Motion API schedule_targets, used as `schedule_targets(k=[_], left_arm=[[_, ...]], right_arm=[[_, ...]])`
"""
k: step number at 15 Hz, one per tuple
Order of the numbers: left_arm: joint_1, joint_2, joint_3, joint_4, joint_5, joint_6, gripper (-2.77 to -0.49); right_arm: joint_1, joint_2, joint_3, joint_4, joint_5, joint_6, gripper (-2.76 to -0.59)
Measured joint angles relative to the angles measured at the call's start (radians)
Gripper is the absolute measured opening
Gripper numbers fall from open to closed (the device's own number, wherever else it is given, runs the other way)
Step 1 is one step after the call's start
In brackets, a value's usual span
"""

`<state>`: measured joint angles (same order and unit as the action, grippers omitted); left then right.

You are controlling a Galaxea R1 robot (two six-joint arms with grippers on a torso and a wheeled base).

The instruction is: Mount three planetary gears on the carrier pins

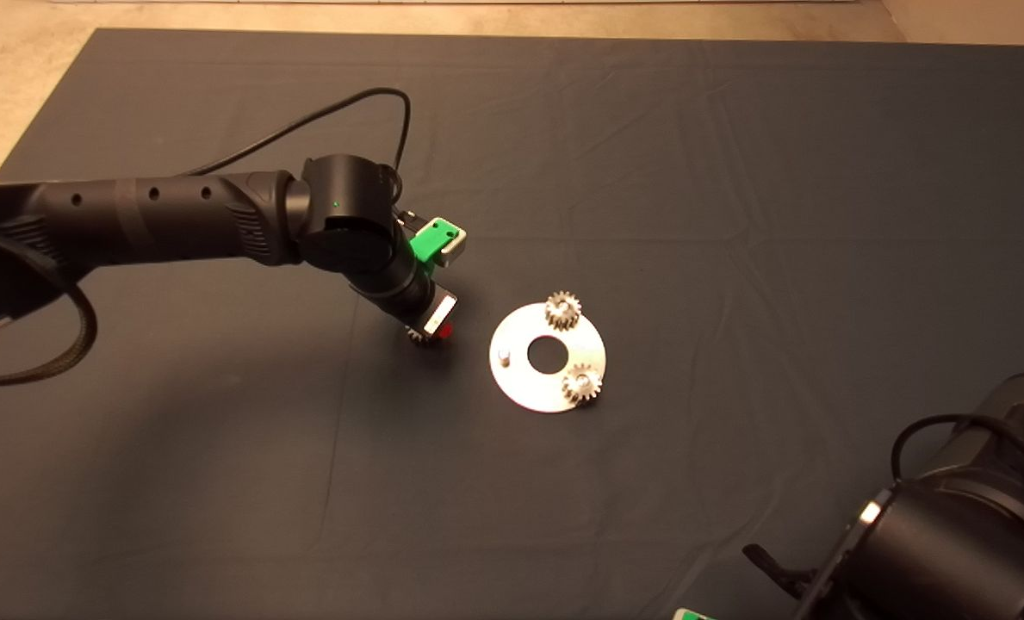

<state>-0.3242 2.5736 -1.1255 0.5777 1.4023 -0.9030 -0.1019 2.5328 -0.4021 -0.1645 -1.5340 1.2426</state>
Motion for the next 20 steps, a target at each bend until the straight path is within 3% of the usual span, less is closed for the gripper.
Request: schedule_targets(k=[14,20], left_arm=[[0.002,-0.006,0.0,0.0,-0.001,0.0,-1.47],[0.039,-0.006,0.0,0.0,-0.007,-0.02,-1.47]], right_arm=[[0.0,0.0,0.0,0.0,0.0,0.0,-1.91],[0.0,0.0,0.0,0.0,0.0,0.0,-1.91]])
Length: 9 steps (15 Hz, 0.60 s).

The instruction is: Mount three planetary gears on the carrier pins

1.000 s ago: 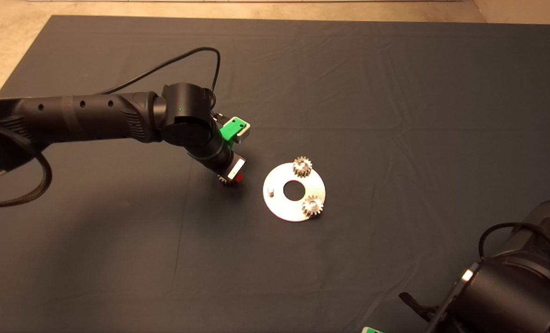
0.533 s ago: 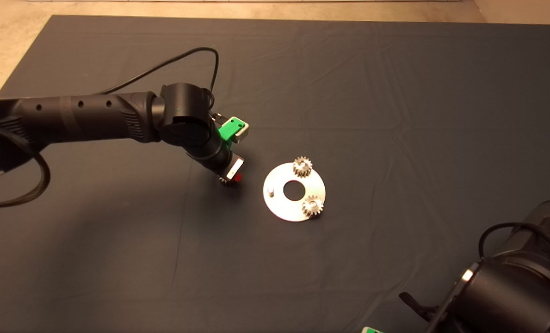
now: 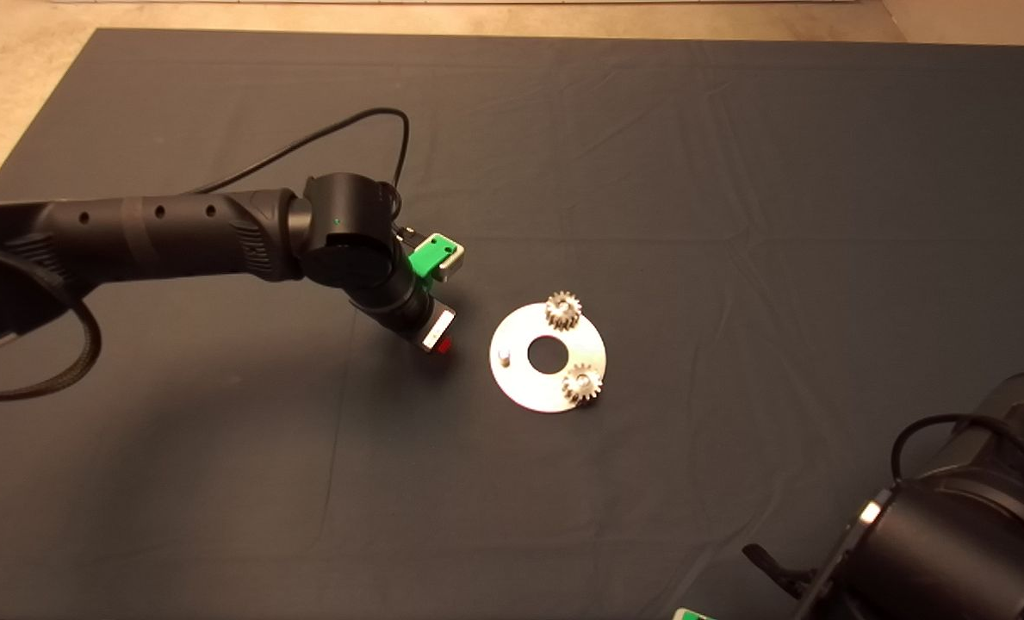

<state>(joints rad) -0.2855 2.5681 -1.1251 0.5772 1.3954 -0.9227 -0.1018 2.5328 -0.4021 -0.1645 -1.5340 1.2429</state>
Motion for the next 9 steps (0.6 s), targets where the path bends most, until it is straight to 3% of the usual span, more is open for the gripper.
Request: schedule_targets(k=[9], left_arm=[[0.0,-0.011,0.009,0.0,-0.023,-0.001,-1.75]], right_arm=[[0.0,0.0,0.0,0.0,0.0,0.0,-1.91]])
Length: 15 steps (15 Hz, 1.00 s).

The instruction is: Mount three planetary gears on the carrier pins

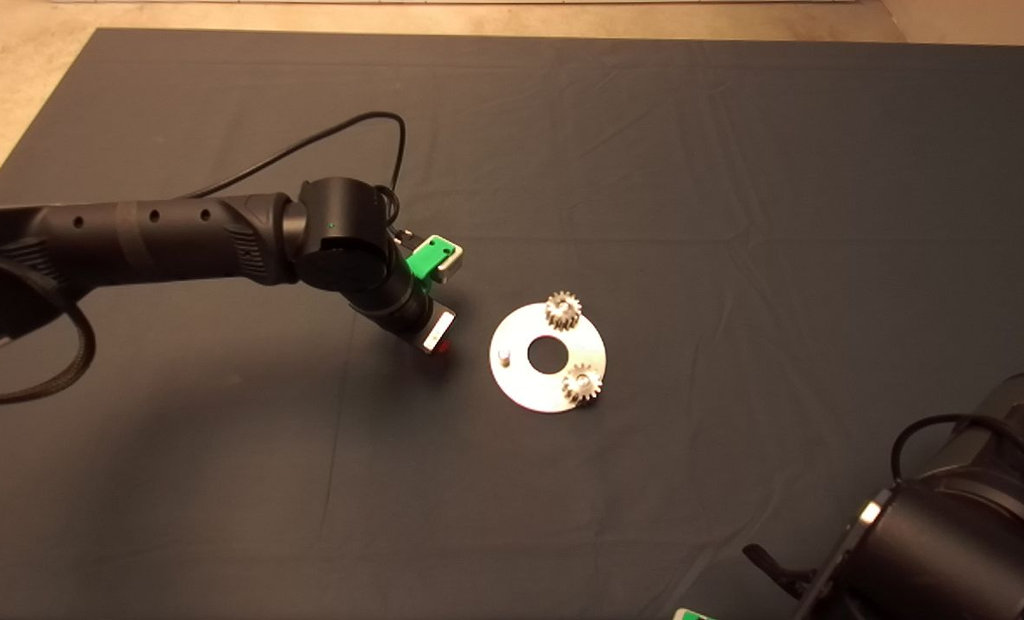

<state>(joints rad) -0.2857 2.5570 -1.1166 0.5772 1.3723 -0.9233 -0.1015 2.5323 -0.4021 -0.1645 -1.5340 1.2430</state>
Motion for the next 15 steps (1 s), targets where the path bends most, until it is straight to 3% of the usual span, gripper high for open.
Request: schedule_targets(k=[11,15], left_arm=[[0.0,-0.003,0.0,0.001,-0.012,-0.003,-2.16],[0.0,-0.005,0.0,0.0,-0.014,-0.003,-2.18]], right_arm=[[0.0,0.0,0.0,0.0,0.0,0.0,-1.91],[0.0,0.0,0.0,0.0,0.0,0.0,-1.91]])
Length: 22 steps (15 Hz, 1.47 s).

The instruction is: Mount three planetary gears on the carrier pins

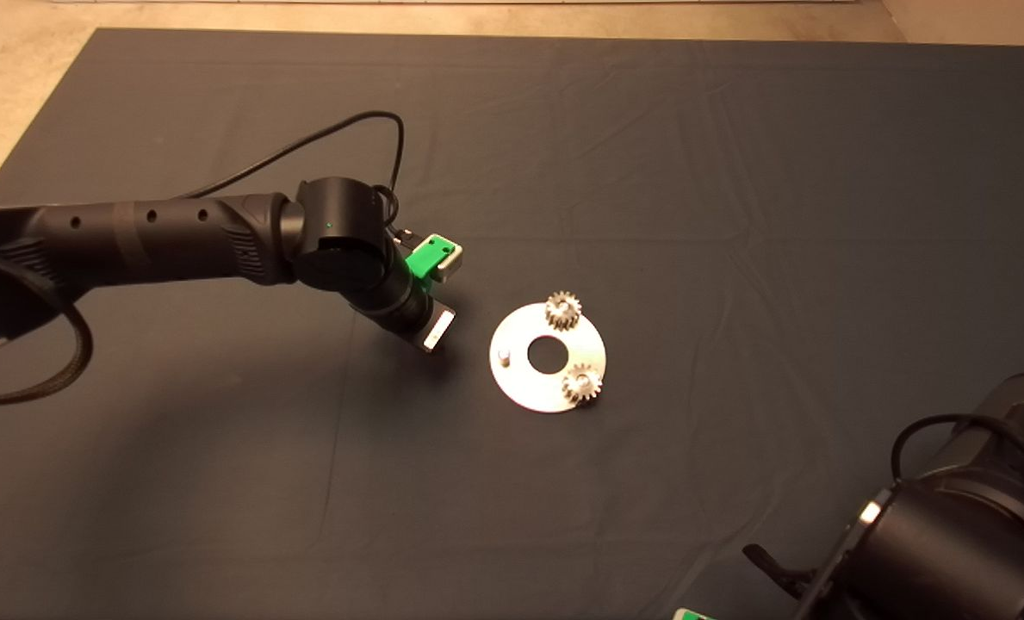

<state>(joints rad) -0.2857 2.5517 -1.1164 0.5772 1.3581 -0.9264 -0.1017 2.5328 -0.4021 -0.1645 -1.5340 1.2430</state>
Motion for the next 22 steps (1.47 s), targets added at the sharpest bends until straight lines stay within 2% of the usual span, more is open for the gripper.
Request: schedule_targets(k=[4,18,22], left_arm=[[0.0,0.0,0.0,0.0,-0.002,0.0,-2.28],[0.0,-0.004,0.007,0.0,0.0,0.0,-2.44],[0.0,-0.015,0.042,-0.002,0.005,0.0,-2.5]], right_arm=[[0.0,0.0,0.0,0.0,0.0,0.0,-1.91],[0.0,0.0,0.0,0.0,0.0,0.0,-1.91],[0.002,0.0,0.0,0.0,0.0,0.0,-1.91]])
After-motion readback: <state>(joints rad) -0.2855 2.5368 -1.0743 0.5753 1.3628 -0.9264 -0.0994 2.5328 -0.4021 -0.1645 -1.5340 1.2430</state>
